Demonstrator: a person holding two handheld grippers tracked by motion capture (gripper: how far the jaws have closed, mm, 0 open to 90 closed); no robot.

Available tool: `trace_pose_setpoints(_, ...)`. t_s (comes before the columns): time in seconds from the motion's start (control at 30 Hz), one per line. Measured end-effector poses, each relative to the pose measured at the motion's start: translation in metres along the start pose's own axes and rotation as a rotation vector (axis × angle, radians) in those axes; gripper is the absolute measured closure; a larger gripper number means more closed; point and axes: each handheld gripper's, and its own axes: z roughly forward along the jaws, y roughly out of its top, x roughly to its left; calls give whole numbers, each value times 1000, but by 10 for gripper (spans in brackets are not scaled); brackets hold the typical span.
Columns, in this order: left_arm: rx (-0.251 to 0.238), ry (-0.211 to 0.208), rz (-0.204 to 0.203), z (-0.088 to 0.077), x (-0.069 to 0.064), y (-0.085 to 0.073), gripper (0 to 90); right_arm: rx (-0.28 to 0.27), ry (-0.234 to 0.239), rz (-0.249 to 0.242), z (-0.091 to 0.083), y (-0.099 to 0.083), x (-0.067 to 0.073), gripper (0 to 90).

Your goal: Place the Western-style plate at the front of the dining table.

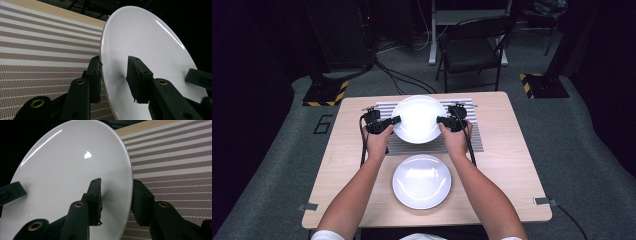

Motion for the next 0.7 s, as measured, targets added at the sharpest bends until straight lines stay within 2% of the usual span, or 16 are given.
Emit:
trace_pose_setpoints(0.27, 8, -4, 0, 10, 8, 3, 646, 2, -1, 6, 14, 1, -4, 635)
trace_pose_setpoints(0.33, 25, 7, 2, 13, 10, 2, 645, 5, -6, 8, 16, 1, -4, 638)
trace_pose_setpoints(0.5, 38, 15, -1, 22, 13, -2, 645, -1, -28, -11, 23, -1, -6, 636)
trace_pose_setpoints(0.7, 47, 24, 12, 28, 15, -6, 646, 9, -47, 0, 28, -2, -9, 633)
